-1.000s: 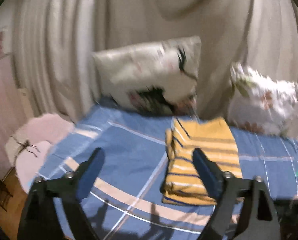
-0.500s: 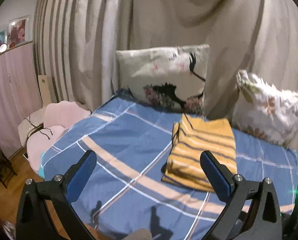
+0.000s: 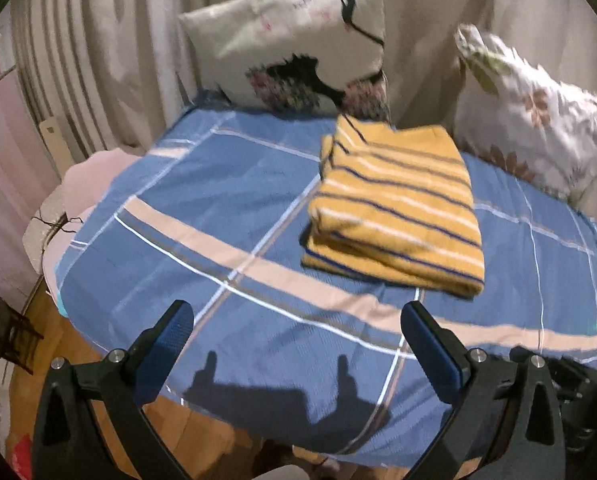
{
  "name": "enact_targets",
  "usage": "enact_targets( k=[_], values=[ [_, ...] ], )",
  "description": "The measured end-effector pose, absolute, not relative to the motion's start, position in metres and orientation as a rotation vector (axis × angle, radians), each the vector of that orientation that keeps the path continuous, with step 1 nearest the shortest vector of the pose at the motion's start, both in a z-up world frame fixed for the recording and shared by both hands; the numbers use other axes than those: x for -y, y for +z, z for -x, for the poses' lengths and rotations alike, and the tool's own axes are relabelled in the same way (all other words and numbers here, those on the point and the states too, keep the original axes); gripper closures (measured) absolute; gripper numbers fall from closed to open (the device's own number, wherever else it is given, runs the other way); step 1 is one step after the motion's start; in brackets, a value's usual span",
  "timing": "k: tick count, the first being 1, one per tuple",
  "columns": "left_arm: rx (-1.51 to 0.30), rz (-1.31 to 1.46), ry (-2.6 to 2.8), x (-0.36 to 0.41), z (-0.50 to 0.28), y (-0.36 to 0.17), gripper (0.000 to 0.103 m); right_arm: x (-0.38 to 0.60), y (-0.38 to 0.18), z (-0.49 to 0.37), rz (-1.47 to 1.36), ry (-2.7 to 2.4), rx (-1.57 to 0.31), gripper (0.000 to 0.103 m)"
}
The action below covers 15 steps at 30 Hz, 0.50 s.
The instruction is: Fold small clothes
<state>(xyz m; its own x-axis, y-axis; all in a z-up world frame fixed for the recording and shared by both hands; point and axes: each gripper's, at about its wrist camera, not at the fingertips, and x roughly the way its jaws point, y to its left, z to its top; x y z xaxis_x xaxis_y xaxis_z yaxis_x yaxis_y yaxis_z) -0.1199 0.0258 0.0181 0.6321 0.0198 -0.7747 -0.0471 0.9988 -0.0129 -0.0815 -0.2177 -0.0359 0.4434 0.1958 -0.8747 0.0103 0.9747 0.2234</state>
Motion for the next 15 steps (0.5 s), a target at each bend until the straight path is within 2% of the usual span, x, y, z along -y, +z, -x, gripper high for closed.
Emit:
enact_targets(
  k=[15],
  values=[
    [-0.973, 0.03, -0.01, -0.033, 0.111, -0.002, 0.0, 0.199, -0.042, 0.063, -0.153, 0.081, -1.133, 0.046]
  ],
)
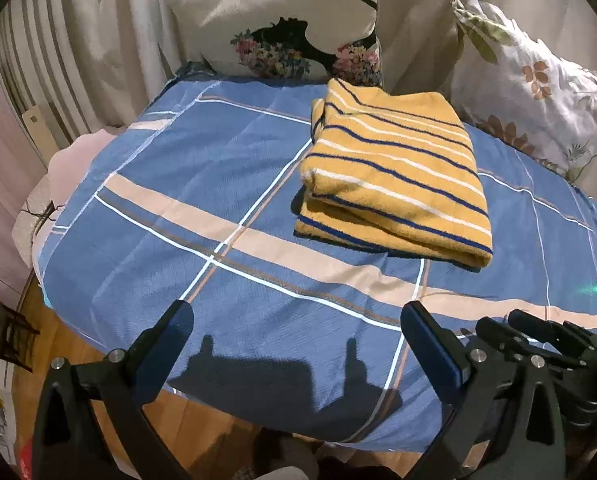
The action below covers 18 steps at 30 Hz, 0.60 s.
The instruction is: Fold small clothes
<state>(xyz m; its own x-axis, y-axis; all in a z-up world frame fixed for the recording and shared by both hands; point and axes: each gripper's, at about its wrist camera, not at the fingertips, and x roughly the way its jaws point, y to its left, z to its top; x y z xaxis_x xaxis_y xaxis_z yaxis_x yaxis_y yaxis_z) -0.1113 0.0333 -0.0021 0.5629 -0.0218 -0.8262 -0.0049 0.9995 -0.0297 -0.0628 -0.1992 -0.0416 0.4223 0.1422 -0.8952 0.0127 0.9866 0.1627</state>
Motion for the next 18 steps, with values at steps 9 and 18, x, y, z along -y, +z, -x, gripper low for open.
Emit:
enact_targets(
  k=[9, 18],
  values=[
    [-1.012, 0.046, -0.017, -0.039, 0.106, -0.014, 0.0, 0.188, -0.043, 0.053, -0.102, 0.076, -1.135, 0.042],
    [-1.029, 0.061, -0.025, -0.044, 0.101, -0.018, 0.0, 0.184, -0.049, 0.045, -0.089, 0.074, -1.154, 0.042]
  ],
)
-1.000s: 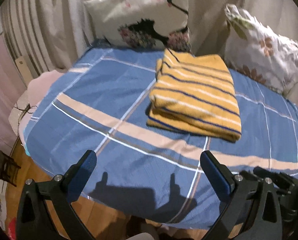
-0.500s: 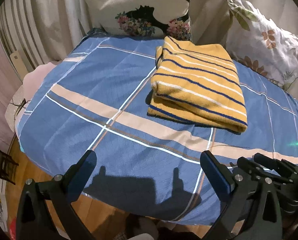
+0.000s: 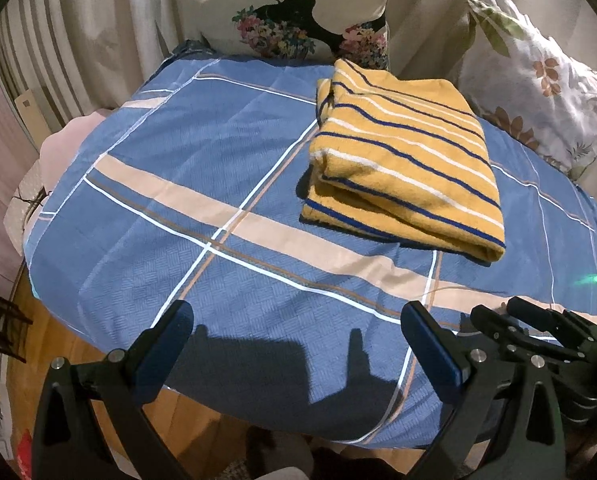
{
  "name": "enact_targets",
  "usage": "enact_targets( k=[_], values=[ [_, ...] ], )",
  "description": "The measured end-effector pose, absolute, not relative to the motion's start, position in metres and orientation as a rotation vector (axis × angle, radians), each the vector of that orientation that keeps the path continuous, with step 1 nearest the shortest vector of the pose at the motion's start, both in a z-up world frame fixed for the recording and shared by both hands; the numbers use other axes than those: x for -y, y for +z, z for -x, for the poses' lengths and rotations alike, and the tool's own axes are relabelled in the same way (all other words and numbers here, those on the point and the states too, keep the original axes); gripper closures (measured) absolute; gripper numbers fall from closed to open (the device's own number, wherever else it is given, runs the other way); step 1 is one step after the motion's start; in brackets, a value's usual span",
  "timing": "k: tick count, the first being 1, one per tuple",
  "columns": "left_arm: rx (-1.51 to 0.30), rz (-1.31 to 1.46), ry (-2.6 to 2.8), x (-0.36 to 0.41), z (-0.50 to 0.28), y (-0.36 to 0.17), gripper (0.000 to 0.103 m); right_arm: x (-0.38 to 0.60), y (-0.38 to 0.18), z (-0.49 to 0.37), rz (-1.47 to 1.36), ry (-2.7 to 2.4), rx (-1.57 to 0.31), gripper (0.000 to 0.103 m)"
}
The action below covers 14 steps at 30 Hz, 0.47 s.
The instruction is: Fold small clothes
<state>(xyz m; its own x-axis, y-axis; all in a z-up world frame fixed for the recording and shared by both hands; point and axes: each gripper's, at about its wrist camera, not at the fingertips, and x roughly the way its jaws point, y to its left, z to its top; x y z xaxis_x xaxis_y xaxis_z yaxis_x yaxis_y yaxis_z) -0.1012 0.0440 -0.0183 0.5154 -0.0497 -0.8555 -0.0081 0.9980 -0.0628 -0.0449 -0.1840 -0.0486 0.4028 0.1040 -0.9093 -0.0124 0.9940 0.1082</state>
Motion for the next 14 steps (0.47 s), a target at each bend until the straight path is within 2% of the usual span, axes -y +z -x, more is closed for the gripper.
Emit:
enact_targets(
  k=[14],
  values=[
    [-1.053, 0.088, -0.025, -0.049, 0.096, -0.021, 0.0, 0.173, -0.05, 0.029, -0.029, 0.078, -1.171, 0.04]
  ],
)
